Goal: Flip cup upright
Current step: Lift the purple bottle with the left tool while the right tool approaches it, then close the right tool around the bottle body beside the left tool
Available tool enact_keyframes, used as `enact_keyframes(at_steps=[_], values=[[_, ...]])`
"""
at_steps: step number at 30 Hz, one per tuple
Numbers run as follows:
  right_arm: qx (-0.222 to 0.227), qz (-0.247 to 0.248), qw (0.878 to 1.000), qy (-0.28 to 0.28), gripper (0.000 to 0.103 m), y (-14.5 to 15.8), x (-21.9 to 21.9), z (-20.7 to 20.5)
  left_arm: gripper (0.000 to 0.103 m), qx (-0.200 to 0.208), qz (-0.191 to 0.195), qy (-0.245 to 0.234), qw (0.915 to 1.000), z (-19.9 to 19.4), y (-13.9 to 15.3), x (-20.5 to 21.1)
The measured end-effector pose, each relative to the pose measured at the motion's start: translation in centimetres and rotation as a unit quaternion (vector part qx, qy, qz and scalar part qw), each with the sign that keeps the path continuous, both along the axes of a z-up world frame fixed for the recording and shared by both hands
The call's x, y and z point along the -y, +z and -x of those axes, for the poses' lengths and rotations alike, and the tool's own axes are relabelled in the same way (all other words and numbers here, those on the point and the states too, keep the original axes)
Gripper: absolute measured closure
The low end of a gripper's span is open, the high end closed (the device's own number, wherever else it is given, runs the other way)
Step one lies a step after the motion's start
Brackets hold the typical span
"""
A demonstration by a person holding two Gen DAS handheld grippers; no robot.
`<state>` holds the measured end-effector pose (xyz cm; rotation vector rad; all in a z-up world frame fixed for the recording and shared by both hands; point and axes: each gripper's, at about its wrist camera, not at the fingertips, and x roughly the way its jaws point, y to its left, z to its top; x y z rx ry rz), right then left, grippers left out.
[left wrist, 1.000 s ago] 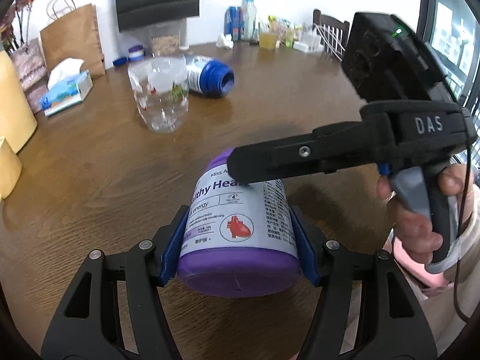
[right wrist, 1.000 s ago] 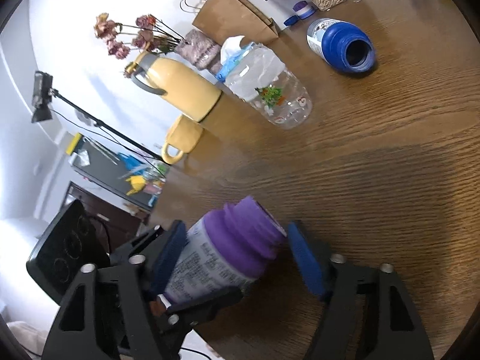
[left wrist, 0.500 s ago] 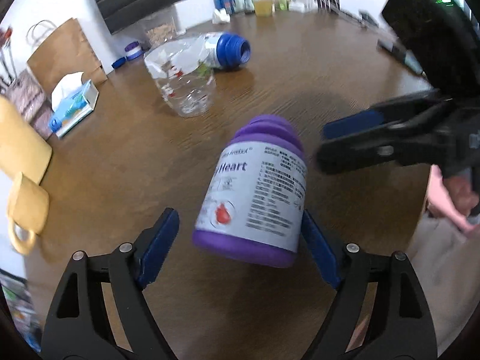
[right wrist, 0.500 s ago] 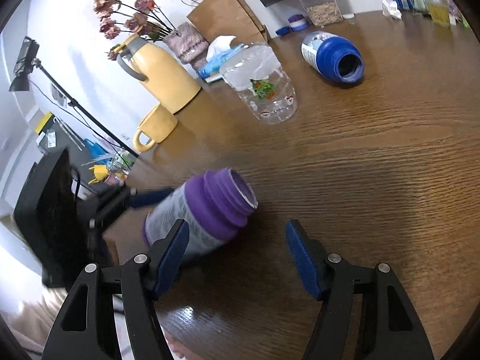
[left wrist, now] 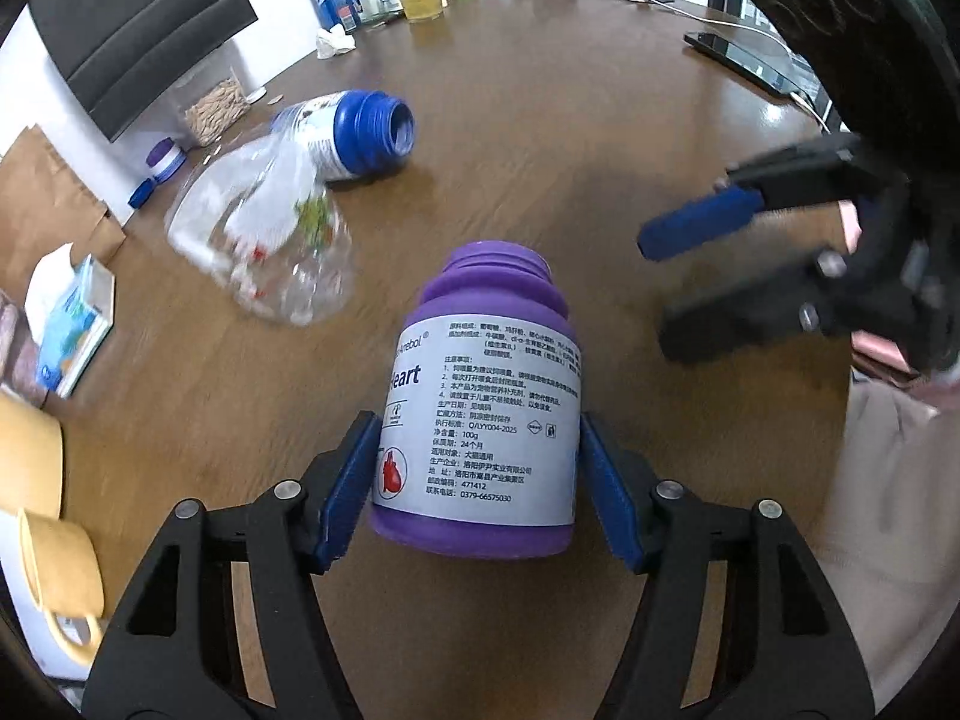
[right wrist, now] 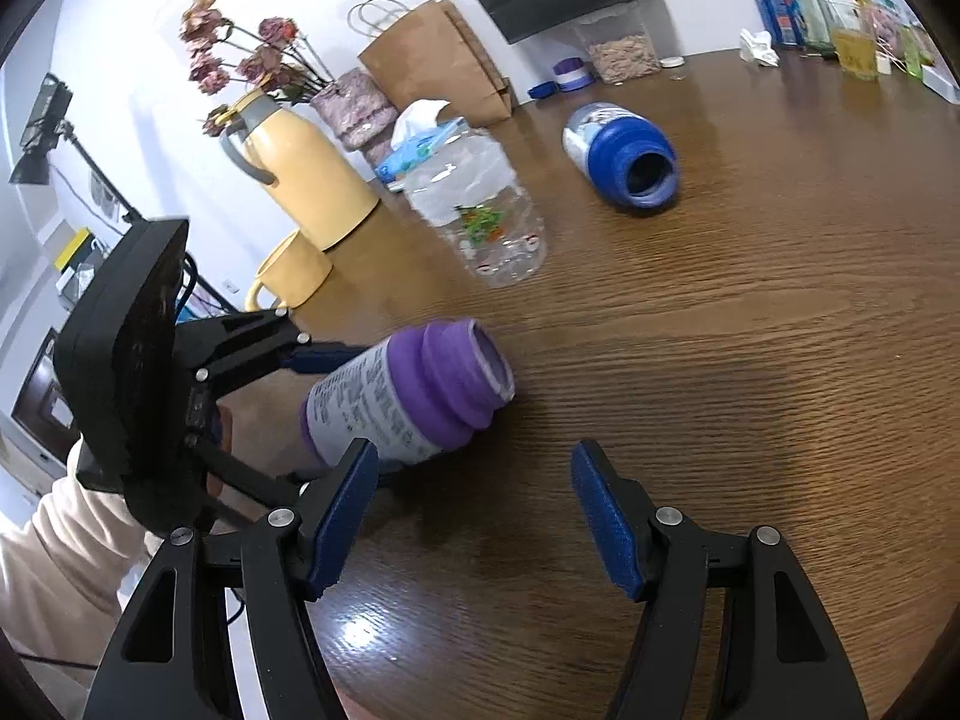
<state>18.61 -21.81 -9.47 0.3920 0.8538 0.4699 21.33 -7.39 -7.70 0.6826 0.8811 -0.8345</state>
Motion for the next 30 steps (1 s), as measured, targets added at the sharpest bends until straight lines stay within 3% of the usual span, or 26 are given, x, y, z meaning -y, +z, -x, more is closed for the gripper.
enact_keyframes(at_steps=[9,18,23,27,30], values=[[-0.004,-0.038,0.998,-0.048,0.031,0.4,5.9,-1.7,0.041,0.003,0.035,0.024,0.9991,-2.7,0.2,5.0],[-0.011,-0.144,0.989,-0.029,0.031,0.5,8.4,-4.7,0.041,0.031,0.087,0.01,0.9957,-0.9,2.5,6.4],[-0.013,-0.217,0.976,-0.021,0.029,1.0,9.4,-6.7,0.042,0.066,0.142,0.014,0.9875,-1.0,4.7,6.3],[-0.014,-0.251,0.968,-0.022,0.029,1.6,10.3,-7.7,0.042,0.058,0.189,0.02,0.9801,-1.9,5.9,6.0],[-0.018,-0.258,0.966,-0.027,0.029,1.6,10.6,-8.2,0.043,0.058,0.203,0.026,0.9771,-2.3,6.0,6.2]])
